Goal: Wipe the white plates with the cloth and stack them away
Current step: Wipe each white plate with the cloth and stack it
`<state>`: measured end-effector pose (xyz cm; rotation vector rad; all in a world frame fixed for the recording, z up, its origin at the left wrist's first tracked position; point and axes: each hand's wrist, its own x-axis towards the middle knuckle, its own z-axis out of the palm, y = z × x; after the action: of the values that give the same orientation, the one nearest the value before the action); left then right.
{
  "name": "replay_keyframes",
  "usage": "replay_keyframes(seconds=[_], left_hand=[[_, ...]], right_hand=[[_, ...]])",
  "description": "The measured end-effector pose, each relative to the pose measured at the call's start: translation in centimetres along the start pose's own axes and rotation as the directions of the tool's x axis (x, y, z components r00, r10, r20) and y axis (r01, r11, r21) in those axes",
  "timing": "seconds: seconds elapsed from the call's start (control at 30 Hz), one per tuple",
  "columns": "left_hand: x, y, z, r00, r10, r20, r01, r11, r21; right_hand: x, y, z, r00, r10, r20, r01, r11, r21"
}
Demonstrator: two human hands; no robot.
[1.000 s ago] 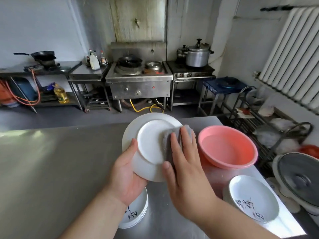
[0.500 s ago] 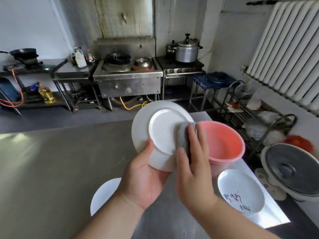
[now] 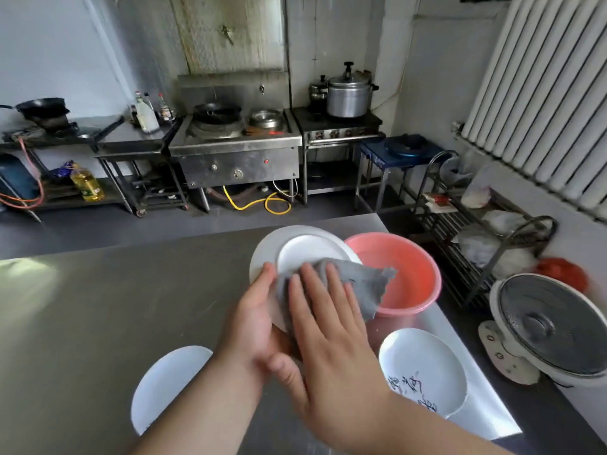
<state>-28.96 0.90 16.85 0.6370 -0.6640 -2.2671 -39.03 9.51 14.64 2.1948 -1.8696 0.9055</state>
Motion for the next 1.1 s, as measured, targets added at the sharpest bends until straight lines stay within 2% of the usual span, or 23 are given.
replay_keyframes(seconds=[0.07,0.1,0.2,0.27,0.37,0.43,0.53,0.63,0.7,0.77,0.87,0.93,1.0,1.1], left_hand=[[1.1,-0.9,1.2,0.999,0.043,0.004,-0.043,0.999,-0.009],[1.8,-1.1,1.8,0.997,0.083,-0.006,-0.083,0.997,-0.001],[3.5,-1.7,4.0,0.984,0.172,-0.041,-0.172,0.985,0.002],[4.1,-3.2,5.5,0.988,0.144,-0.052,-0.143,0.990,0.019],[4.7,-5.9,6.9,0.999,0.043,-0.019,-0.042,0.998,0.049],[5.2,-7.2,7.2,0.997,0.076,-0.004,-0.075,0.994,0.076],[5.8,-8.7,7.4,0.991,0.136,-0.002,-0.135,0.985,0.103],[6.0,-10.6,7.7,0.992,0.129,-0.005,-0.127,0.982,0.138],[6.2,-11.8,8.0,0.989,0.143,-0.018,-0.138,0.976,0.168],[6.5,-12.9,8.1,0.990,0.141,-0.028,-0.133,0.973,0.187],[7.1,-14.3,7.7,0.993,0.098,-0.066,-0.084,0.977,0.197],[7.7,-15.3,7.5,0.994,0.051,-0.100,-0.030,0.980,0.198],[8.4,-16.4,7.4,0.990,0.006,-0.144,0.025,0.977,0.212],[9.9,-18.2,6.6,0.968,-0.040,-0.247,0.116,0.946,0.303]], right_hand=[[0.8,3.1,-1.8,0.994,-0.107,0.007,0.107,0.992,-0.059],[1.3,4.9,-2.8,0.994,-0.109,-0.010,0.109,0.993,-0.035],[1.5,8.8,-4.7,0.990,0.074,-0.119,-0.058,0.990,0.130],[0.3,9.3,-4.5,0.978,0.140,-0.158,-0.119,0.983,0.137],[-2.5,9.7,-4.3,0.988,-0.028,-0.151,0.036,0.998,0.046],[-3.2,12.0,-5.3,0.988,-0.068,-0.135,0.077,0.995,0.062],[-3.1,17.2,-7.2,0.987,0.100,-0.126,-0.065,0.964,0.256],[-3.3,22.0,-8.4,0.960,0.279,0.021,-0.252,0.830,0.497],[-3.7,24.7,-8.9,0.874,0.454,0.170,-0.464,0.680,0.568],[-4.8,27.1,-9.3,0.781,0.558,0.279,-0.616,0.621,0.484],[-6.6,29.8,-9.9,0.720,0.559,0.412,-0.694,0.592,0.409],[-7.6,31.3,-10.3,0.647,0.524,0.554,-0.756,0.535,0.377],[-8.7,32.5,-10.5,0.547,0.509,0.665,-0.830,0.436,0.349],[-10.4,33.6,-9.8,0.424,0.509,0.749,-0.906,0.236,0.352]])
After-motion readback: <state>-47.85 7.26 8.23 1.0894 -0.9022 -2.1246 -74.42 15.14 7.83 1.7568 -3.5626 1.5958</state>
